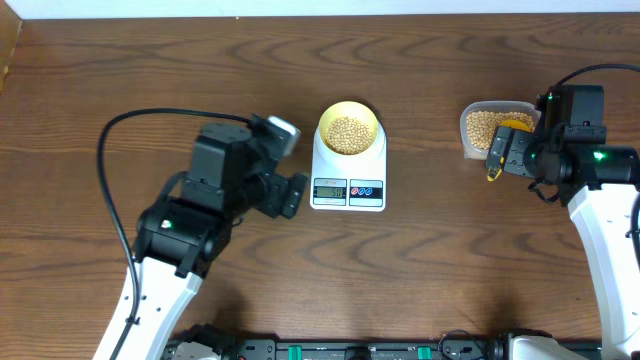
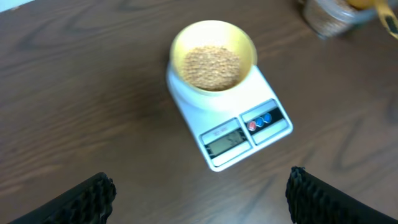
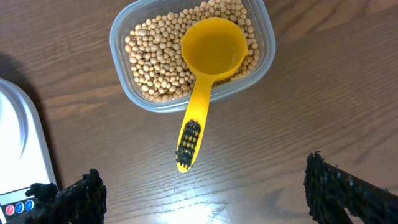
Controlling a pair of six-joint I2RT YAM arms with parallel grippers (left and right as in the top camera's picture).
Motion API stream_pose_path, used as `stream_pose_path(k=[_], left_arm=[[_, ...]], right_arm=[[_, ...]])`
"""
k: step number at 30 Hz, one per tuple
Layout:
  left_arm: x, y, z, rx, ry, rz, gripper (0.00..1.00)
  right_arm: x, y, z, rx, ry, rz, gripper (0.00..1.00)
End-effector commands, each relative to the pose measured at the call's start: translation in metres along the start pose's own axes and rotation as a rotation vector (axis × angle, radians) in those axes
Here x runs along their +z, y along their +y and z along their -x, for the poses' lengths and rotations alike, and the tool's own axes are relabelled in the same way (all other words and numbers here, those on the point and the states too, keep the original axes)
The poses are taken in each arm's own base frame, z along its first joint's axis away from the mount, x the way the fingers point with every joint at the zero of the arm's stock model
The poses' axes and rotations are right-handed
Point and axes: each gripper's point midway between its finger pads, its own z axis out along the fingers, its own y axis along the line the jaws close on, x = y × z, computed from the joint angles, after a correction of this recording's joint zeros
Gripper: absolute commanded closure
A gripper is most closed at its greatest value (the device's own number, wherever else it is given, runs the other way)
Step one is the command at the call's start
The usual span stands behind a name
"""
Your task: Scoop item into bowl and weigh 50g on scale
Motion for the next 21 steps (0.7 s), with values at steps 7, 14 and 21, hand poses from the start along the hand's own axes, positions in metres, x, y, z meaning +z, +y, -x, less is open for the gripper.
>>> stream_pose_path(k=[7, 14, 21], left_arm=[[-0.023, 0.033, -0.009, -0.113, -0.079, 0.103, 0.1], [-0.031, 0.047, -0.022, -0.186, -0.2, 0.165, 0.1], [-0.037, 0.054, -0.037, -0.221, -0.32, 0.202, 0.1]], right_arm=[[-0.003, 0.0, 0.002, -0.016, -0.014, -0.006, 0.01], [-0.003, 0.0, 0.002, -0.016, -0.014, -0.006, 0.01], [-0.003, 0.0, 0.002, -0.016, -0.014, -0.006, 0.01]])
